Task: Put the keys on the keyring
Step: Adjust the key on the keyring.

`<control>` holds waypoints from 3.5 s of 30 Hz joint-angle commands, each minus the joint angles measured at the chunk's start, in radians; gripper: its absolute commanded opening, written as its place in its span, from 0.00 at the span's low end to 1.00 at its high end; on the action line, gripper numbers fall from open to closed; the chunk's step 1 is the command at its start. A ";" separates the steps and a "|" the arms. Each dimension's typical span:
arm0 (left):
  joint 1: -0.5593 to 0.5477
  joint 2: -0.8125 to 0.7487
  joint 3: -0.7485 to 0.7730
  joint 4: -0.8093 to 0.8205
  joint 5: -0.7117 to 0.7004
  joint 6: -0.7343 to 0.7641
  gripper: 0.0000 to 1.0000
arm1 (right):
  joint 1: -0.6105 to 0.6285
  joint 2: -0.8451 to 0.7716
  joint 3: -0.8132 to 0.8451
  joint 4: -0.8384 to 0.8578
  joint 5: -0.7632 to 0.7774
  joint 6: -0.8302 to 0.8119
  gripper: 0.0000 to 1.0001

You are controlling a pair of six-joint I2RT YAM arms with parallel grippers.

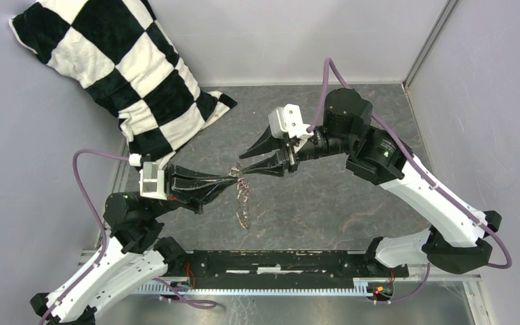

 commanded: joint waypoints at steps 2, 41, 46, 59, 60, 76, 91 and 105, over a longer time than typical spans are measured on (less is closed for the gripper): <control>0.002 -0.008 0.031 0.052 -0.048 -0.001 0.02 | -0.004 -0.039 -0.036 0.085 -0.007 0.022 0.39; 0.008 0.016 0.023 0.015 -0.122 0.031 0.02 | 0.030 -0.019 -0.040 0.064 0.016 -0.023 0.41; 0.008 0.018 0.022 0.018 -0.131 0.028 0.02 | 0.029 -0.028 -0.019 0.045 0.037 -0.048 0.41; 0.008 0.019 0.017 0.026 -0.102 0.024 0.02 | 0.016 -0.009 0.035 0.013 0.071 -0.055 0.37; 0.008 0.017 0.017 0.026 -0.102 0.025 0.02 | 0.011 -0.013 0.040 0.016 0.067 -0.053 0.37; 0.010 0.014 0.013 0.024 -0.119 0.028 0.02 | -0.009 0.035 0.063 0.005 -0.039 -0.029 0.32; 0.011 0.010 0.013 0.024 -0.124 0.025 0.02 | -0.007 0.030 0.028 0.002 -0.041 -0.033 0.26; 0.017 0.009 0.012 0.020 -0.127 0.023 0.02 | -0.007 0.028 0.014 -0.003 -0.035 -0.046 0.01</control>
